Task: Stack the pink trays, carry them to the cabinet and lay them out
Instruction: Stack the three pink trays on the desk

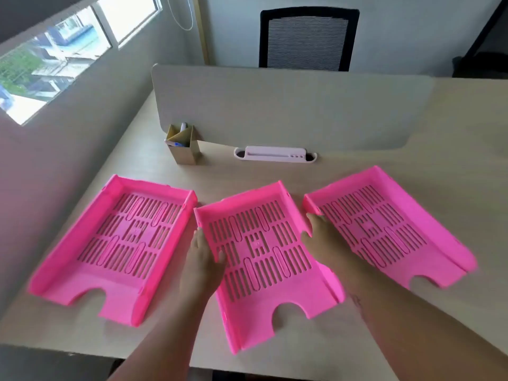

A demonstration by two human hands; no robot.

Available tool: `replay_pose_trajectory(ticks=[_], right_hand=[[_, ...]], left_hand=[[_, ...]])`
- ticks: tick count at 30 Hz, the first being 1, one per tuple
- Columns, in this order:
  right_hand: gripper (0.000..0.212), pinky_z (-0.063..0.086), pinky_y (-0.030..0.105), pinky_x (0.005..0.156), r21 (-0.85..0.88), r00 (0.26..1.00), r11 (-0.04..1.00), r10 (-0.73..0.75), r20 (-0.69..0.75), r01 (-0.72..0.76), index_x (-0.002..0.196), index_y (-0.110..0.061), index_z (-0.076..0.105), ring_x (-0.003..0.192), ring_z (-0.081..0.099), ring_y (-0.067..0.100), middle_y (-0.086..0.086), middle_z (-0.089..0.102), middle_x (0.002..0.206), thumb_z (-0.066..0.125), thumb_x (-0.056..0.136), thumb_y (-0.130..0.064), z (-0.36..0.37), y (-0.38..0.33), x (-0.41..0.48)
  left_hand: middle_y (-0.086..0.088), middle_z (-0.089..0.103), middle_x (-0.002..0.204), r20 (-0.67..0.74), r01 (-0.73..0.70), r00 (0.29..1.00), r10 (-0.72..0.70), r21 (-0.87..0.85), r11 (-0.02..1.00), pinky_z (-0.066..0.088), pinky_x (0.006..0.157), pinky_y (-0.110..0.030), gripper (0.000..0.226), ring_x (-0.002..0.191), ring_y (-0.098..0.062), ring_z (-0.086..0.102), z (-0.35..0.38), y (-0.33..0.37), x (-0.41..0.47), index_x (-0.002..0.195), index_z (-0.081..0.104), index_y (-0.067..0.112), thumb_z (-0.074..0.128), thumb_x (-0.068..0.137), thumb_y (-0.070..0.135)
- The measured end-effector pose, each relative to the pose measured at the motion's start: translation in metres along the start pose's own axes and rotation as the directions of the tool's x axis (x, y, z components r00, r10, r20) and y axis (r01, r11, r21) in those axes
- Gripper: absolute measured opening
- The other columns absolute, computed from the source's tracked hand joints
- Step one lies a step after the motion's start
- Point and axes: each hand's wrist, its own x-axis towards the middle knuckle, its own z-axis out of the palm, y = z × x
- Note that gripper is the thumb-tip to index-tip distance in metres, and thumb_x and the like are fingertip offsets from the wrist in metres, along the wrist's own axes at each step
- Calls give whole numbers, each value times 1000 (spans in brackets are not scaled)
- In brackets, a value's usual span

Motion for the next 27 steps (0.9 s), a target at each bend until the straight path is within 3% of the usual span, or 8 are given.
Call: replay_pose_trajectory(ticks=[3, 5, 8, 10, 12, 17, 23, 27], right_hand=[[46, 57, 21, 74, 13, 998, 999, 52, -43, -52, 142, -7, 45, 85, 69, 18, 11, 66, 108, 54, 97, -9, 13, 9, -4], [46, 53, 27, 75, 41, 995, 994, 99, 13, -100, 140, -17, 44, 89, 66, 26, 12, 63, 107, 50, 95, -6, 22, 14, -9], [34, 55, 37, 77, 89, 982, 979, 186, -19, -183, 107, -42, 52, 74, 55, 22, 2, 56, 88, 43, 98, -9, 31, 17, -11], [26, 56, 30, 59, 89, 960, 963, 261, -101, -253, 114, -28, 58, 57, 52, 15, -3, 52, 73, 43, 102, -10, 38, 18, -16], [36, 55, 26, 55, 57, 955, 961, 277, -111, -272, 134, -14, 53, 59, 59, 17, 1, 60, 79, 45, 100, -4, 42, 13, -25], [43, 60, 40, 66, 99, 944, 946, 317, -88, -308, 139, -10, 48, 75, 67, 24, 13, 70, 107, 43, 97, -3, 58, 6, -37], [38, 49, 28, 53, 160, 920, 923, 370, -127, -349, 136, -12, 49, 72, 64, 23, 13, 70, 114, 44, 98, -7, 74, 2, -45], [41, 59, 38, 70, 193, 911, 911, 392, -132, -364, 139, -11, 48, 82, 68, 24, 12, 69, 117, 47, 97, -10, 71, -4, -47]], left_hand=[[6, 62, 96, 7, 61, 998, -61, -193, 979, 56, 67, -27, 25, 82, -11, 64, 6, -1, -5, 109, 53, 25, 53, 91, 8], [5, 63, 91, 34, 180, 984, -178, -256, 950, 45, 60, -17, 21, 75, -6, 62, 9, -3, -10, 108, 54, 18, 50, 93, 3], [-6, 68, 96, 41, 242, 970, -241, -315, 918, 53, 67, -29, 30, 81, -19, 67, 9, -10, -6, 114, 56, 10, 49, 90, -6], [-8, 69, 95, 80, 268, 963, -256, -297, 917, 56, 72, -39, 32, 84, -26, 68, 5, -15, 3, 114, 57, 10, 47, 89, -8], [-6, 67, 93, 124, 260, 964, -234, -266, 928, 58, 68, -39, 33, 80, -23, 67, -2, -19, 13, 112, 56, 11, 44, 89, -8], [0, 64, 90, 195, 181, 970, -142, -196, 964, 51, 55, -23, 34, 74, -18, 64, -15, -26, 37, 109, 56, 13, 40, 91, -11], [3, 60, 103, 272, 136, 959, -74, -218, 966, 61, 74, -40, 48, 91, -23, 67, -24, -21, 53, 129, 53, 15, 38, 92, -10], [-9, 60, 133, 282, 141, 957, -76, -219, 965, 59, 85, -42, 56, 111, -26, 64, -27, -18, 56, 146, 40, 12, 44, 92, -5]])
